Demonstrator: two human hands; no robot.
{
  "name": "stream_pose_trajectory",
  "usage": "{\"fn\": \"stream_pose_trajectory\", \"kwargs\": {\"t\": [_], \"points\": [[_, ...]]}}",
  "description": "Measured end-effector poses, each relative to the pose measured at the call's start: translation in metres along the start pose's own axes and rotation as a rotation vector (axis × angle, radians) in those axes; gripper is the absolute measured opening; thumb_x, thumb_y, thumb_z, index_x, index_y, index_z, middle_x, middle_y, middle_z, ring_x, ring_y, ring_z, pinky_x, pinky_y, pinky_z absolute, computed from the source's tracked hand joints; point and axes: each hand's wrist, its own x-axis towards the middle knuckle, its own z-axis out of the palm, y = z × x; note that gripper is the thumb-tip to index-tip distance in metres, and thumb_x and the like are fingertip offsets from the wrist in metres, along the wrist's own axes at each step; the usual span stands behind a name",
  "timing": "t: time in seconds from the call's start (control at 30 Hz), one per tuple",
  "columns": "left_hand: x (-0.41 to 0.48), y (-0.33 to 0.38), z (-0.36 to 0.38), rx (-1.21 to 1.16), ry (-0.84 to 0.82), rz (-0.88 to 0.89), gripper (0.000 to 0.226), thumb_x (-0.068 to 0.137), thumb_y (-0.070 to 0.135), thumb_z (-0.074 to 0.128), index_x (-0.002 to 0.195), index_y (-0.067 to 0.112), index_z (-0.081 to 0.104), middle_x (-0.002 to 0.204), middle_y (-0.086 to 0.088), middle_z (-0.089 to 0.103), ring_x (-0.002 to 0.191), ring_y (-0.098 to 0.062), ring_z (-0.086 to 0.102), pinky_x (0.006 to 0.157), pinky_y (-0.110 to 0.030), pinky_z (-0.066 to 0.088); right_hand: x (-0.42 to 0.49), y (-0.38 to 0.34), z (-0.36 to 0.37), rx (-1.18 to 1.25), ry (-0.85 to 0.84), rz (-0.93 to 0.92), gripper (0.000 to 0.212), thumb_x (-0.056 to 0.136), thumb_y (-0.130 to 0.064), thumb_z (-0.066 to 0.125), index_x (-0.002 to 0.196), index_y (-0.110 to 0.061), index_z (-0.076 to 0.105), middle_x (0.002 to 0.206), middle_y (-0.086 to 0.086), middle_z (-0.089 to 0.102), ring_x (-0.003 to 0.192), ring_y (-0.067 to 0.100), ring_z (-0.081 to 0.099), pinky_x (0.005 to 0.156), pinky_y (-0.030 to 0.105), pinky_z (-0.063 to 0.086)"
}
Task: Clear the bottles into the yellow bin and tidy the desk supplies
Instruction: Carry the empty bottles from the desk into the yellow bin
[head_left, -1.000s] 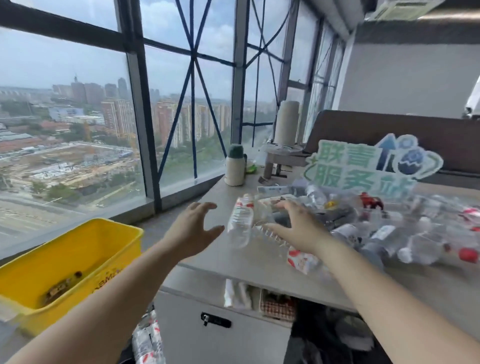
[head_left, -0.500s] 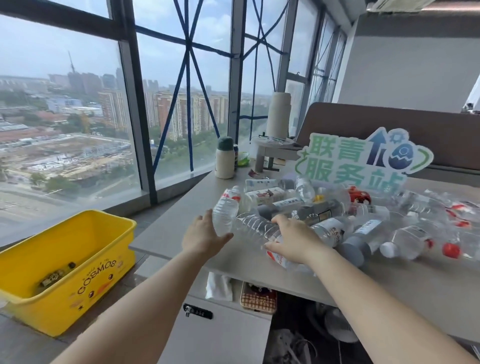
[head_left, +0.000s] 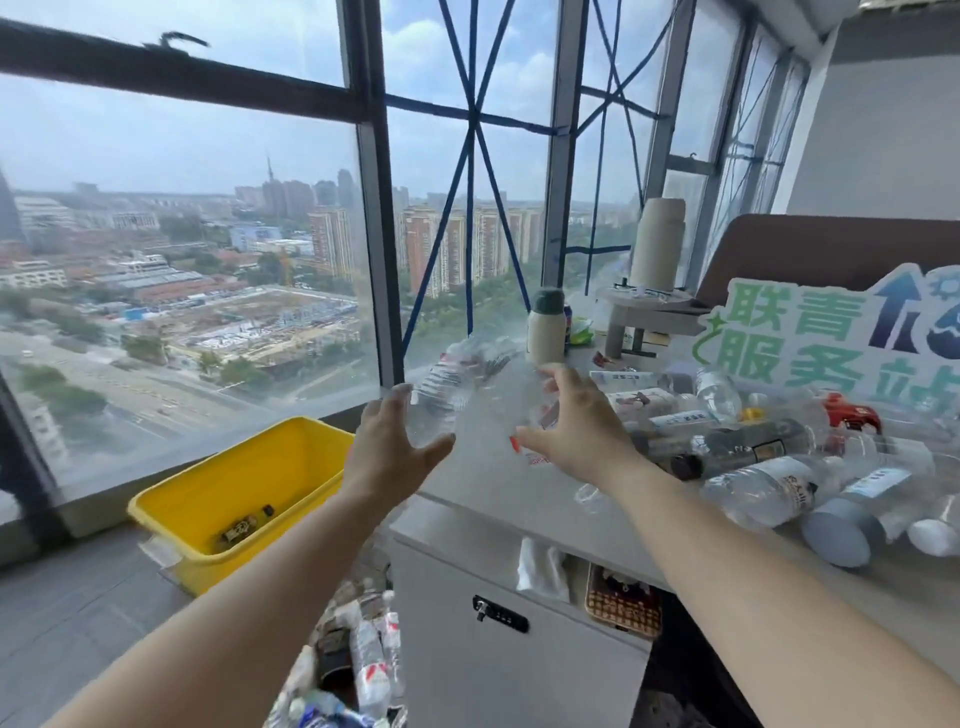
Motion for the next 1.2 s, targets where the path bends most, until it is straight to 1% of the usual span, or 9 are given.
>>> {"fn": "stream_pose_trajectory", "kwargs": {"t": [0.27,0.4,0.53,0.7,0.87,0.97,1.07,1.13,1.2], "points": [[-0.012,-0.075,-0.113,0.032,0.248,-0.04,0.08,0.076,0.043,0.074,0.141,0.019,0.035,0.133,-0.008,0.043,0.118,-0.023,0.047,0.092,-0.033,0.042,0.031,-0.107,0.073,0.297,0.078,-0.211,0.075,0.076,-0.027,0.075,0.139,-0.013,0.038,0.13,0.01,0.044,0.117,0.024,0.047,0.095,0.031,0.04],[-0.011,-0.119,-0.16,0.071,0.39,-0.061,0.078,0.074,0.047,0.073,0.137,0.02,0.036,0.128,-0.007,0.043,0.106,-0.023,0.052,0.079,-0.031,0.043,0.047,-0.154,0.112,0.5,0.105,-0.295,0.081,0.064,-0.043,0.07,0.133,-0.013,0.041,0.12,-0.001,0.041,0.11,0.022,0.051,0.086,0.029,0.046],[0.007,-0.16,-0.183,0.091,0.475,-0.109,0.08,0.075,0.047,0.072,0.139,0.019,0.034,0.132,-0.008,0.04,0.109,-0.013,0.042,0.089,-0.035,0.047,0.07,-0.185,0.167,0.619,0.166,-0.405,0.079,0.068,-0.054,0.066,0.131,-0.013,0.041,0.122,-0.005,0.046,0.112,0.019,0.05,0.09,0.038,0.047],[0.051,-0.221,-0.183,0.094,0.47,-0.174,0.082,0.076,0.05,0.07,0.14,0.017,0.032,0.134,-0.008,0.038,0.118,-0.02,0.044,0.093,-0.044,0.049,0.12,-0.205,0.245,0.742,0.223,-0.382,0.077,0.077,-0.043,0.074,0.137,-0.012,0.034,0.135,0.004,0.045,0.115,0.02,0.052,0.089,0.047,0.05],[0.122,-0.264,-0.18,0.102,0.488,-0.173,0.084,0.079,0.054,0.064,0.145,0.018,0.028,0.142,-0.009,0.035,0.128,-0.021,0.037,0.101,-0.031,0.036,0.191,-0.219,0.308,0.83,0.278,-0.347,0.076,0.081,-0.03,0.075,0.138,-0.007,0.031,0.139,0.01,0.042,0.122,0.023,0.05,0.097,0.032,0.047],[0.165,-0.288,-0.172,0.119,0.506,-0.168,0.084,0.082,0.054,0.061,0.147,0.017,0.023,0.146,-0.011,0.032,0.134,-0.024,0.033,0.106,-0.036,0.032,0.227,-0.222,0.342,0.885,0.282,-0.271,0.077,0.08,-0.031,0.075,0.138,-0.008,0.03,0.14,0.009,0.043,0.121,0.022,0.052,0.099,0.029,0.046],[0.204,-0.324,-0.159,0.211,0.385,-0.279,0.087,0.088,0.047,0.058,0.151,0.016,0.007,0.156,-0.01,0.018,0.142,-0.027,0.02,0.114,-0.041,0.022,0.269,-0.215,0.379,0.759,0.068,-0.131,0.086,0.08,-0.041,0.072,0.144,-0.015,0.021,0.147,0.006,0.035,0.128,0.025,0.045,0.103,0.04,0.043],[0.218,-0.351,-0.15,0.318,0.217,-0.496,0.092,0.09,0.043,0.058,0.151,0.018,-0.006,0.159,-0.011,-0.002,0.145,-0.031,0.009,0.115,-0.041,0.017,0.289,-0.205,0.399,0.48,-0.312,0.115,0.096,0.079,-0.046,0.071,0.148,-0.015,0.012,0.151,0.01,0.026,0.135,0.032,0.036,0.107,0.046,0.037],[0.22,-0.372,-0.142,0.345,0.094,-0.595,0.092,0.089,0.044,0.059,0.152,0.02,-0.004,0.159,-0.01,-0.007,0.145,-0.033,0.008,0.114,-0.042,0.021,0.295,-0.194,0.412,0.361,-0.582,0.28,0.089,0.083,-0.038,0.071,0.148,-0.006,0.017,0.149,0.016,0.031,0.132,0.035,0.038,0.103,0.044,0.039]]}}
